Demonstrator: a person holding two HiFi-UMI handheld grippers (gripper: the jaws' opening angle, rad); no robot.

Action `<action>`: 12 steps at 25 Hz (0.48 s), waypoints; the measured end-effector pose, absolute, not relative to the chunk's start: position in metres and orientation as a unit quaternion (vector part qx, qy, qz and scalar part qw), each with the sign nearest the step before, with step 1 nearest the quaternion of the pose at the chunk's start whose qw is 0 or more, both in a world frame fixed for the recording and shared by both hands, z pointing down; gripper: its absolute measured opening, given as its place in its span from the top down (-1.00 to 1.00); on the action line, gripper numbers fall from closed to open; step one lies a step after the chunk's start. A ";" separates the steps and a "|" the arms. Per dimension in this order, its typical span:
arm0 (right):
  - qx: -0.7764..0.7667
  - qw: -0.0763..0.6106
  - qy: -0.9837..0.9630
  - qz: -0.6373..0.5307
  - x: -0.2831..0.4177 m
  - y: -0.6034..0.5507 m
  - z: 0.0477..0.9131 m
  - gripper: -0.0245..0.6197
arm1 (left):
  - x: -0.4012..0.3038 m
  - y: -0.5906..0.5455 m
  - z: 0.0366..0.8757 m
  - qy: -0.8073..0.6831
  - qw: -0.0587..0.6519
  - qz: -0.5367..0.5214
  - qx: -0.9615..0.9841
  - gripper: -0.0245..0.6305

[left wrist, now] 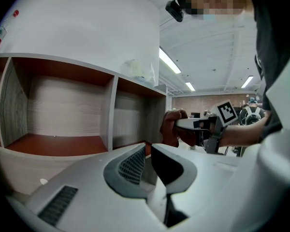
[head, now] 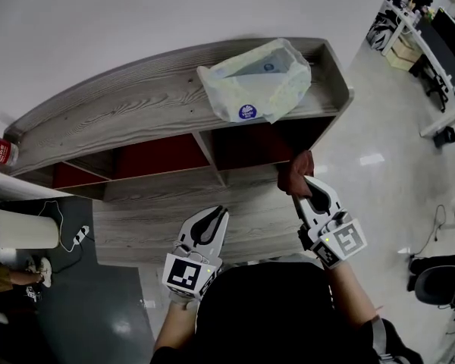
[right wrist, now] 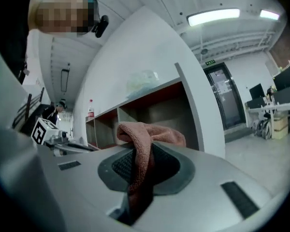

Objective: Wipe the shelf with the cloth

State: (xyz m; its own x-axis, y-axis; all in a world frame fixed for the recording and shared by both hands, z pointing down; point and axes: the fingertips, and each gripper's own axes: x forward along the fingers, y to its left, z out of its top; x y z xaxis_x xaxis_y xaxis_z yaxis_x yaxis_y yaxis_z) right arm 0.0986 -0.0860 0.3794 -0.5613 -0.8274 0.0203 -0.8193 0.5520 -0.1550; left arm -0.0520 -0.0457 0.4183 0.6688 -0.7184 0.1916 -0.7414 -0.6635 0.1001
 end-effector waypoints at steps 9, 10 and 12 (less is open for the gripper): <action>-0.450 -0.056 0.891 0.032 0.078 -0.064 0.385 0.78 | -0.048 -0.050 0.418 -0.394 0.076 0.071 0.913 0.79; -0.450 -0.057 0.891 0.029 0.077 -0.064 0.386 0.78 | -0.048 -0.051 0.418 -0.393 0.074 0.072 0.914 0.79; -0.449 -0.061 0.891 0.025 0.075 -0.063 0.389 0.78 | -0.049 -0.050 0.420 -0.392 0.074 0.076 0.914 0.79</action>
